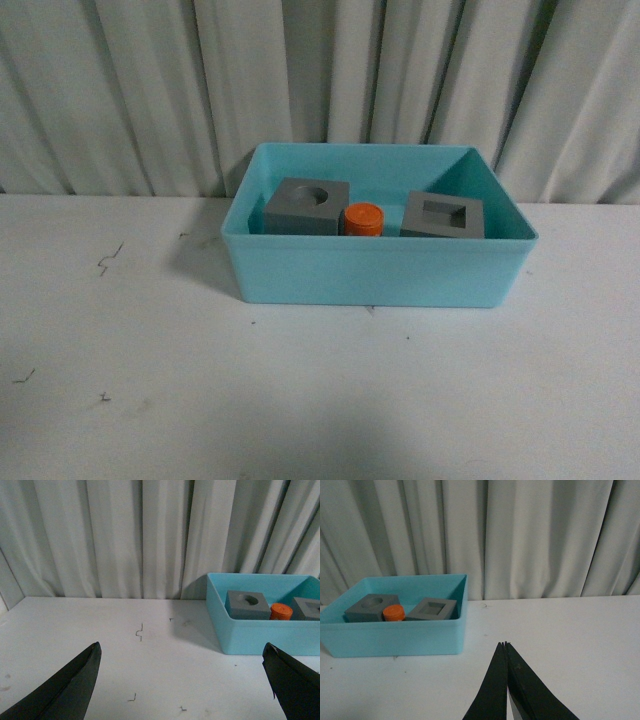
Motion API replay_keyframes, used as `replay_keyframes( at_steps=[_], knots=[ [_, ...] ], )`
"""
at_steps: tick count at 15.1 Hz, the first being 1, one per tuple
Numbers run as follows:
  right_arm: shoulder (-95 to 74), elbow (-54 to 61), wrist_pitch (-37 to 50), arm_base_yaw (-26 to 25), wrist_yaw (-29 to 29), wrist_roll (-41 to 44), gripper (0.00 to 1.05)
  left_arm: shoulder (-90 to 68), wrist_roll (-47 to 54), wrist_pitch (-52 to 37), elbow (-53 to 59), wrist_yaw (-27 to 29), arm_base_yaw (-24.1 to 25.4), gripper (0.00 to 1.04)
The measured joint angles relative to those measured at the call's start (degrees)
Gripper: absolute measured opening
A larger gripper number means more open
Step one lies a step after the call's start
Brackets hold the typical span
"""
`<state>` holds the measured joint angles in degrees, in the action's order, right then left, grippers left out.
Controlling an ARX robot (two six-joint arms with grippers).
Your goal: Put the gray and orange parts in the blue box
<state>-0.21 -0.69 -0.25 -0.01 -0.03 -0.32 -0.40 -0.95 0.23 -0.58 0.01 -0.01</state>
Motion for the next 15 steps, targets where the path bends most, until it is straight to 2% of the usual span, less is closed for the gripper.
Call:
replay_keyframes(
  at_steps=[5, 7, 9, 10, 11, 12, 15],
  knots=[
    [0.0, 0.0, 0.0, 0.0, 0.0, 0.1, 0.03, 0.0, 0.0, 0.0, 0.0, 0.0, 0.0, 0.98],
    [0.0, 0.0, 0.0, 0.0, 0.0, 0.1, 0.24, 0.0, 0.0, 0.0, 0.0, 0.0, 0.0, 0.98],
    [0.0, 0.0, 0.0, 0.0, 0.0, 0.0, 0.54, 0.0, 0.0, 0.0, 0.0, 0.0, 0.0, 0.98],
    [0.0, 0.0, 0.0, 0.0, 0.0, 0.1, 0.77, 0.0, 0.0, 0.0, 0.0, 0.0, 0.0, 0.98],
    [0.0, 0.0, 0.0, 0.0, 0.0, 0.1, 0.94, 0.0, 0.0, 0.0, 0.0, 0.0, 0.0, 0.98],
    [0.0, 0.0, 0.0, 0.0, 0.0, 0.0, 1.00, 0.0, 0.0, 0.0, 0.0, 0.0, 0.0, 0.98],
    [0.0, 0.0, 0.0, 0.0, 0.0, 0.1, 0.98, 0.0, 0.0, 0.0, 0.0, 0.0, 0.0, 0.98]
  ],
)
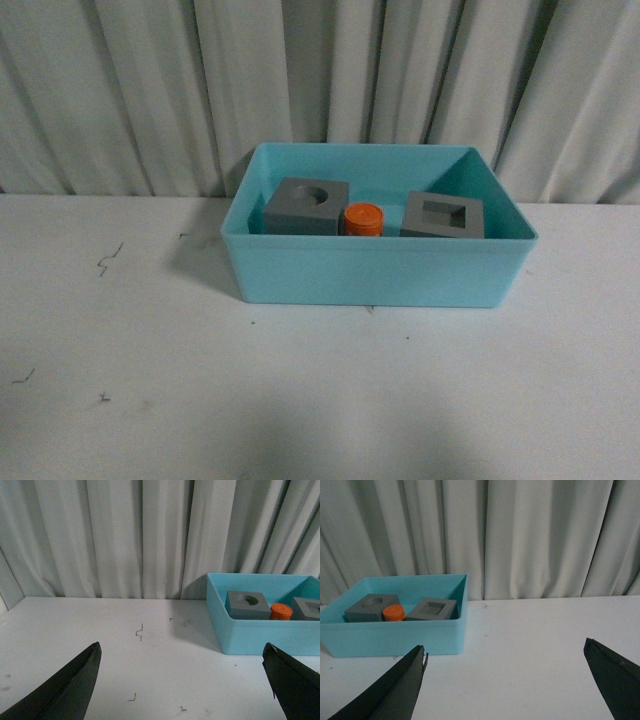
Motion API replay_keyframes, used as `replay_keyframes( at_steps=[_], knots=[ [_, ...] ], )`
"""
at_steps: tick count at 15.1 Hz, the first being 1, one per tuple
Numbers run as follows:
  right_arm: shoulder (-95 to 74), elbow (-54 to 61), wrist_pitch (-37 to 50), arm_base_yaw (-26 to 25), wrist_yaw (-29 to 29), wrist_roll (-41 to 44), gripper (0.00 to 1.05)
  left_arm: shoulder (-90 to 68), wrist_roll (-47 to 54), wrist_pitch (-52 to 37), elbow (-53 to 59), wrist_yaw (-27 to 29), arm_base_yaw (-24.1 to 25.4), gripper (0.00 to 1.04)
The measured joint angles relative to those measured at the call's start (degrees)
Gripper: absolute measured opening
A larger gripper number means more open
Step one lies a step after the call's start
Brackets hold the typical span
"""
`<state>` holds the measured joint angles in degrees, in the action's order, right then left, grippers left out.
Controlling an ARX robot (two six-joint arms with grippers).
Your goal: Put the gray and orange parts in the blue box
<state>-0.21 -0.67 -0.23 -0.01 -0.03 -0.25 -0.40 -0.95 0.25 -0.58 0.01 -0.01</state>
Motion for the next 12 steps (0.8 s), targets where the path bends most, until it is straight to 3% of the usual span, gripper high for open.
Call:
replay_keyframes(
  at_steps=[12],
  knots=[
    [0.0, 0.0, 0.0, 0.0, 0.0, 0.0, 0.98, 0.0, 0.0, 0.0, 0.0, 0.0, 0.0, 0.98]
  ],
)
